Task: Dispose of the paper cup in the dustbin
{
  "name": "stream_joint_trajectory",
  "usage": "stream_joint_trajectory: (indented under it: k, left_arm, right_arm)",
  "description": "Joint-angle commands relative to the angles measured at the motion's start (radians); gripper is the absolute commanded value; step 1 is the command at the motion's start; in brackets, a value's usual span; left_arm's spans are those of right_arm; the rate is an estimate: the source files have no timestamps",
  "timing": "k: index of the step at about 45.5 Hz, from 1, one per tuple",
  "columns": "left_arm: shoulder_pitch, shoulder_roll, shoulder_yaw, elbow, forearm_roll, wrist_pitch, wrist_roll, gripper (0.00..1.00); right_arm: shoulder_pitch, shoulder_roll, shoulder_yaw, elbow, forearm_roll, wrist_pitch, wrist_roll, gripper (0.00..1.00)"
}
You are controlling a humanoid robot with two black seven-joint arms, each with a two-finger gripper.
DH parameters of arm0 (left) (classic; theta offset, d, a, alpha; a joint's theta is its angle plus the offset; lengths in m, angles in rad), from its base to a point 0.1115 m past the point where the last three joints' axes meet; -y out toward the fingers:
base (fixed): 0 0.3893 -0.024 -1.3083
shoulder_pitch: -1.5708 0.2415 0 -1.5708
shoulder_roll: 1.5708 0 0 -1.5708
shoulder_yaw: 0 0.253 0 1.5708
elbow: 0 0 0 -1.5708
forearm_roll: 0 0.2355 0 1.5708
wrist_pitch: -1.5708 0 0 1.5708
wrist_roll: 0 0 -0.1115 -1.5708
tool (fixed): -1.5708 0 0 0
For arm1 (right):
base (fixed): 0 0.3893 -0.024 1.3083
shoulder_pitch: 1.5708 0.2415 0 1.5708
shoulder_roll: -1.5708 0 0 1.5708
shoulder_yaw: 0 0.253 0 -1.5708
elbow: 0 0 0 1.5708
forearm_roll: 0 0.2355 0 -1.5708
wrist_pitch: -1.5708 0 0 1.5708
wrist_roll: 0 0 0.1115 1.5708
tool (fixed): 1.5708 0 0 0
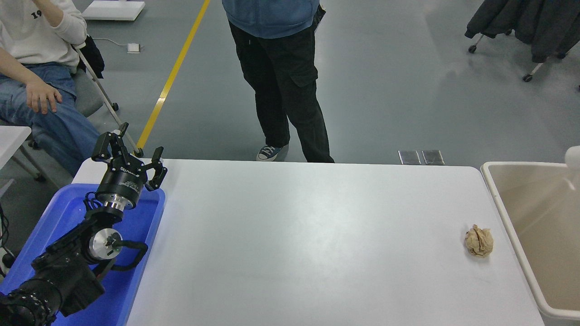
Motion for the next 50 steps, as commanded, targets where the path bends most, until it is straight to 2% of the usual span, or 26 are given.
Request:
stream_joint_trajectory:
  k: [1,6,14,23,33,50]
  left_arm:
    - [0.000,0.000,0.000,0.000,0.000,0.000,0.000,1.00]
    - [0.001,0.000,0.000,0.000,0.000,0.000,0.000,1.00]
    - [0.001,0.000,0.000,0.001,0.000,0.000,0.000,1.00]
    - [0.001,0.000,0.000,0.001,0.000,0.000,0.000,1.00]
    - [0.001,-0.002,0.000,0.001,0.000,0.000,0.000,1.00]
    - [0.000,0.000,0.000,0.001,0.000,0.000,0.000,1.00]
  right_arm:
    - [-0.123,0.200,0.019,-0.298,0.217,-0.014,-0.051,0.00]
    - [-0.186,0.220,0.039,-0.299,0.348,-0.061,-0.111,0.00]
    - [-0.225,0.292,0.092,-0.298,0.544,-0.121,-0.261,0.00]
    - [-0.246,0.362,0.249,-0.293,0.642,-0.226,-0.434,0.00]
    - [-0.246,0.425,0.393,-0.288,0.642,-0.327,-0.487,0.00]
    - [-0.246,0.475,0.435,-0.287,0.659,-0.362,-0.488,0.00]
